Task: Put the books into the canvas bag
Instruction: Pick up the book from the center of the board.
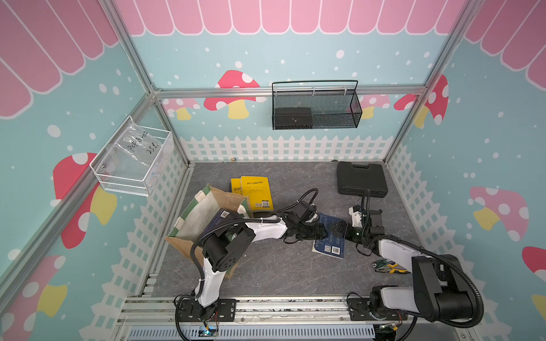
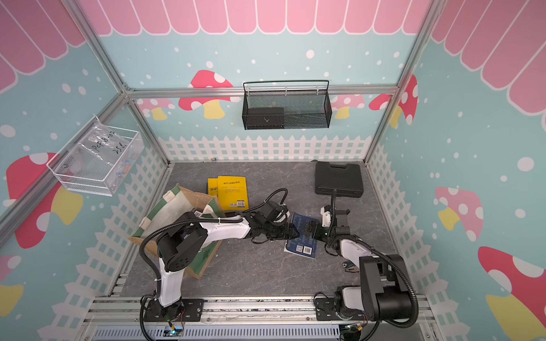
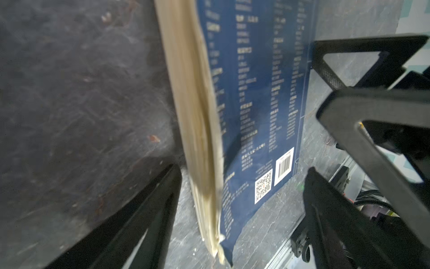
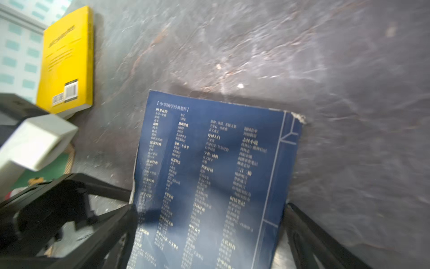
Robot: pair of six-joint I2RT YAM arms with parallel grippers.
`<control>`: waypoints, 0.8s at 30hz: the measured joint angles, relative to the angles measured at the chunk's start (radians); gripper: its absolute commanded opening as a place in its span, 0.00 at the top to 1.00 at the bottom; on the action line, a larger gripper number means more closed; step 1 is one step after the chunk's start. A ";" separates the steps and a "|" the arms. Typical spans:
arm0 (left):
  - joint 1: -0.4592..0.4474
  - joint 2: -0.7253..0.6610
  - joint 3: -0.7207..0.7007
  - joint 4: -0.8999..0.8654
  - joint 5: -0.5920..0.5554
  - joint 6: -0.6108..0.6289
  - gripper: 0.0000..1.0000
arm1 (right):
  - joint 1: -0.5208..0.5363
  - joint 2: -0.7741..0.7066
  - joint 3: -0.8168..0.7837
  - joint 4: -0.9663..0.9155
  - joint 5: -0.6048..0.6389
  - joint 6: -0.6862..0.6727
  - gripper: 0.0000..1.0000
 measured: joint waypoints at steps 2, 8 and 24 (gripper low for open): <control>-0.001 0.006 0.000 0.021 -0.002 -0.007 0.17 | -0.001 -0.023 -0.025 0.007 -0.023 -0.007 0.00; 0.003 0.040 0.029 0.045 0.036 -0.014 0.19 | -0.023 -0.043 -0.077 0.085 -0.040 0.009 0.01; 0.014 0.047 -0.056 0.226 0.090 -0.068 0.41 | -0.045 0.151 -0.134 0.507 -0.294 0.149 0.02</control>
